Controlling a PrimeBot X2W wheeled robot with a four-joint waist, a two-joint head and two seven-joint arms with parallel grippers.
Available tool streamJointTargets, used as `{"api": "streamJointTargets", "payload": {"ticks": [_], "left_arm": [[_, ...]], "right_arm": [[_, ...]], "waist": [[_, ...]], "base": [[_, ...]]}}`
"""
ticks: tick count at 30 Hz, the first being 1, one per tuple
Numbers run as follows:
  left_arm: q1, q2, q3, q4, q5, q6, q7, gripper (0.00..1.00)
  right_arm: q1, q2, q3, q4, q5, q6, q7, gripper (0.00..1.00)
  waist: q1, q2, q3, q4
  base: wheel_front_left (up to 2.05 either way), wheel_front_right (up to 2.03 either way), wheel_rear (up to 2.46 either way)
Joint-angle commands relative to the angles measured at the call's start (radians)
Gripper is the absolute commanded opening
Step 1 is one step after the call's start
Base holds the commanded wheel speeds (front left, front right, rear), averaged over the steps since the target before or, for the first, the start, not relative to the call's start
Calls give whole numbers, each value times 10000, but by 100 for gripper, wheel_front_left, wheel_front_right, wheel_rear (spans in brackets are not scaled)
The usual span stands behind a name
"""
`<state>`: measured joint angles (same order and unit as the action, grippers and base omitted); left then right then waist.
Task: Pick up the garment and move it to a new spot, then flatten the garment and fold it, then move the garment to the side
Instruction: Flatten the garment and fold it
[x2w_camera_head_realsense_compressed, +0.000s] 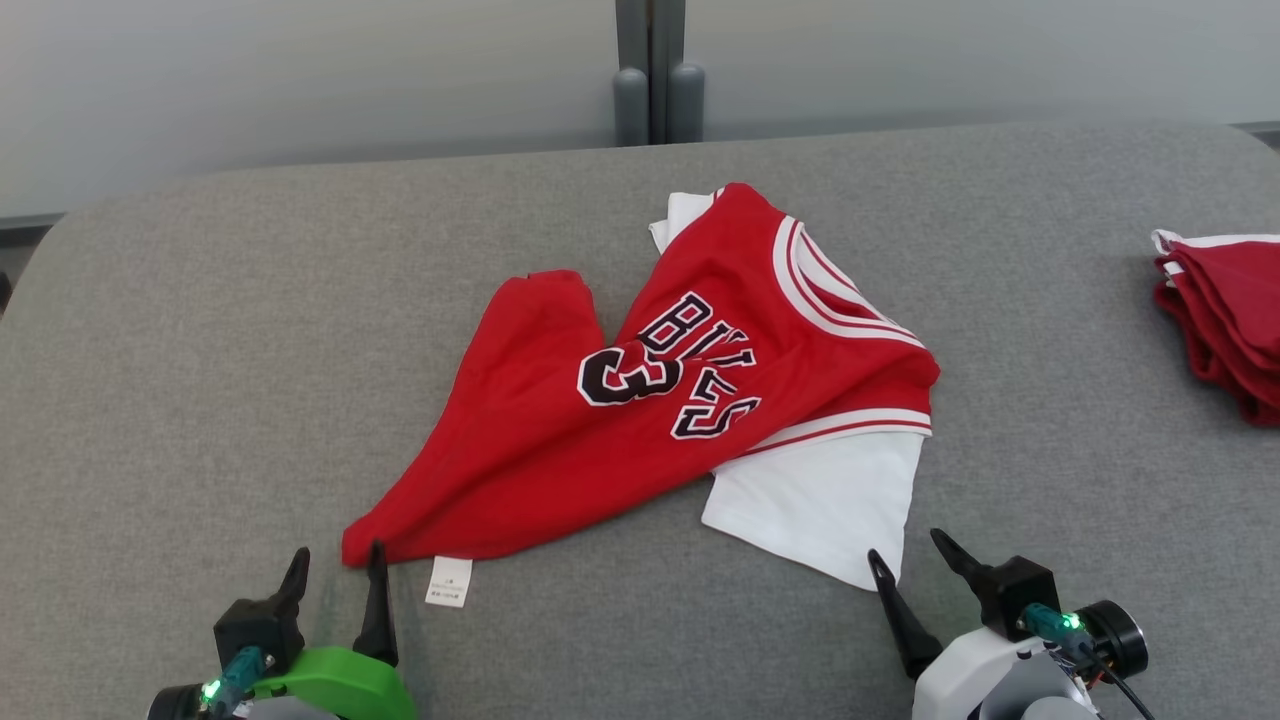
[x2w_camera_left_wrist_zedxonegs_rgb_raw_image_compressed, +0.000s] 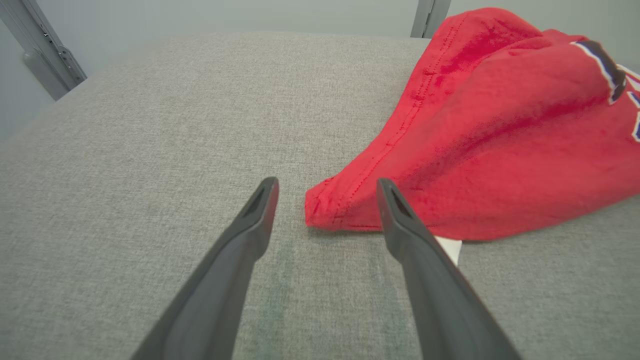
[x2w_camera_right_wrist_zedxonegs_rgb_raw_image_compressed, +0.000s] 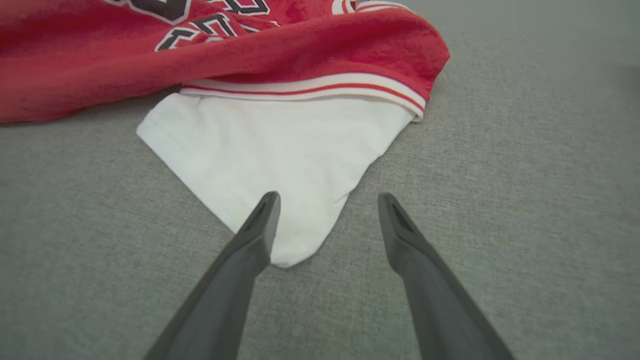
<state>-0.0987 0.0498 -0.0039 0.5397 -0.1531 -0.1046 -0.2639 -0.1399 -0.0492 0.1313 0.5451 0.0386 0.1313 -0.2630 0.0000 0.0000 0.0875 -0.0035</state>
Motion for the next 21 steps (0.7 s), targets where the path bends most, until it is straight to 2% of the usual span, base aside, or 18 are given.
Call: {"api": "streamJointTargets", "payload": {"ticks": [1,14,21], "left_arm": [[-298,30,7,64,-89,-37,-2,100],[-922,30,-136,856,-572,-209,-2,100],[-1437,34,17,1647,-726,-102,-2,100]], "right_arm": [[-132,-40,15,57,-36,-13,-23,100],[-380,-38,231,141,-284,-13,-22,100],[-516,-37,328,403,-628,-13,-3,100]], "waist": [[0,0,226,84],[0,0,749,-10],[0,0,1055,-55]], "base": [[0,0,0],[0,0,0],[0,0,0]]}}
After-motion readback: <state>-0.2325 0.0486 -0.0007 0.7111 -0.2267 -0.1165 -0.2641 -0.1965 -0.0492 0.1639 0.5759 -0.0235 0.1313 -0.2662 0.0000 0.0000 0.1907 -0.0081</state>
